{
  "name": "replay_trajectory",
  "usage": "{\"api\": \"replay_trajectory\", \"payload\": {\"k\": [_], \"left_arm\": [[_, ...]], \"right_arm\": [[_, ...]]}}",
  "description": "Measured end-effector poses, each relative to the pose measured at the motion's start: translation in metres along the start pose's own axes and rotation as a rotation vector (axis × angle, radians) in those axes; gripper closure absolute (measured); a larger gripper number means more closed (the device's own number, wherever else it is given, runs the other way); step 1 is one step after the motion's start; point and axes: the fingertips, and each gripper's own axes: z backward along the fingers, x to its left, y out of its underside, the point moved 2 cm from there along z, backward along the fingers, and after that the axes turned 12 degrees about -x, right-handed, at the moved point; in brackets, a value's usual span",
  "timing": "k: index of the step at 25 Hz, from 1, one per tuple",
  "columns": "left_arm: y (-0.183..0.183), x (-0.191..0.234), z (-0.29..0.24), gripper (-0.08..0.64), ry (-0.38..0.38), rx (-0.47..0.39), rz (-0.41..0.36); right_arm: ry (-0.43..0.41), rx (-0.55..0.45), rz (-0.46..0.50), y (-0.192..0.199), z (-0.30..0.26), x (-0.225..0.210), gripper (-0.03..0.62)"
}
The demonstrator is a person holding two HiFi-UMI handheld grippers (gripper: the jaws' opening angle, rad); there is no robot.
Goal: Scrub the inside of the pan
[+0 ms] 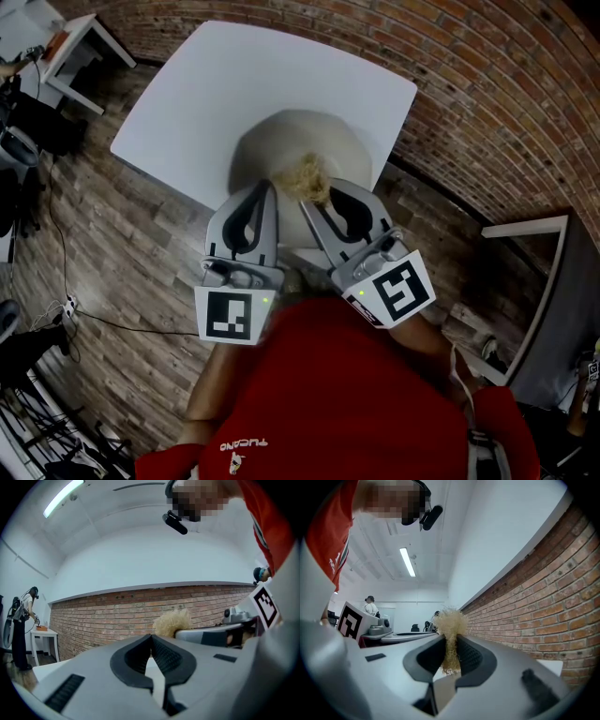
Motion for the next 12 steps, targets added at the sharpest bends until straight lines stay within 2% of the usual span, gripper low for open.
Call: {"api": "replay_trajectory", "payload": {"k": [12], "left_arm": [[-0.0021,-0.0047,0.0032,0.546,0.006,-0.006,0.002]], "right_arm": [[0.007,0.001,0.004,-0.0030,0.0042,0.0015,0.517]]}}
